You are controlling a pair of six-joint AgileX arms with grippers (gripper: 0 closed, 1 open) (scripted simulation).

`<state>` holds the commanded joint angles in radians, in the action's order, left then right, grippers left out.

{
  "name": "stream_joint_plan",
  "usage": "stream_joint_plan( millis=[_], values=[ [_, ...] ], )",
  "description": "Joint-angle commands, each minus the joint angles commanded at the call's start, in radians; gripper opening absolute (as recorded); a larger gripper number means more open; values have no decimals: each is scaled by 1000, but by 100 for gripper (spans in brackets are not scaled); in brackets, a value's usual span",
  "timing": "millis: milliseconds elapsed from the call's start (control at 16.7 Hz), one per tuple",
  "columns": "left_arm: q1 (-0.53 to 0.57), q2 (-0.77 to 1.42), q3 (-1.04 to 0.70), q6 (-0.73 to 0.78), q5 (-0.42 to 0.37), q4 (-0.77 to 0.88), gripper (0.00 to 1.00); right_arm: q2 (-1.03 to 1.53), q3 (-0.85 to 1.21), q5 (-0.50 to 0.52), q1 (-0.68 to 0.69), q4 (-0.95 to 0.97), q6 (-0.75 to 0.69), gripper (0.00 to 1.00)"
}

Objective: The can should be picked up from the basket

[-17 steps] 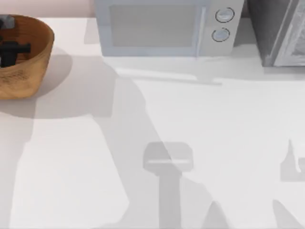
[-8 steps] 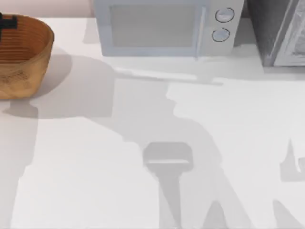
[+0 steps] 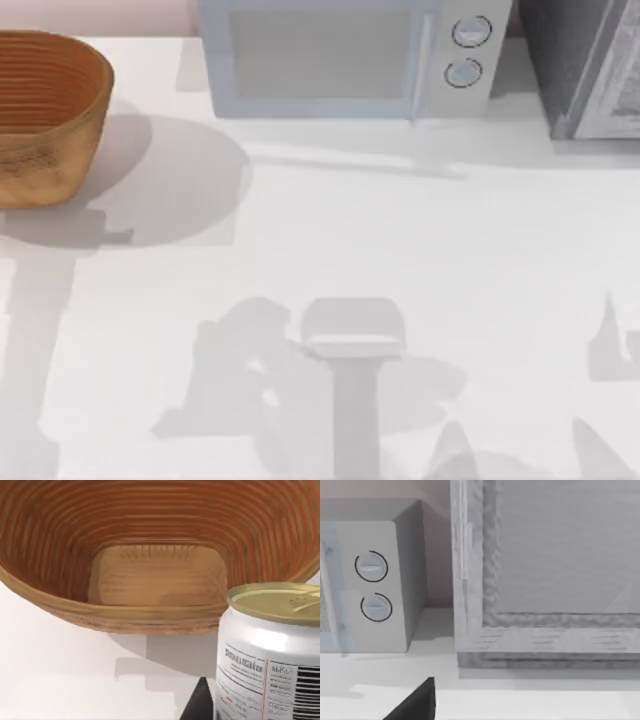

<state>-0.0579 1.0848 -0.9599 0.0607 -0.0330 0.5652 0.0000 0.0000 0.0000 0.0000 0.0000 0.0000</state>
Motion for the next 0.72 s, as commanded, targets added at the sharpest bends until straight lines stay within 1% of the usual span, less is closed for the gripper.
stream_joint_plan(
  millis=[240,420,600,720],
  values=[
    [23,-471,406,-26,12,-196,0,0,0,0,0,0,0,100],
    [38,-759,658,-42,20,-340,0,0,0,0,0,0,0,100],
    [50,-960,843,-54,28,-468,0,0,0,0,0,0,0,100],
    [55,-1042,920,-58,31,-529,0,0,0,0,0,0,0,100]
  ],
)
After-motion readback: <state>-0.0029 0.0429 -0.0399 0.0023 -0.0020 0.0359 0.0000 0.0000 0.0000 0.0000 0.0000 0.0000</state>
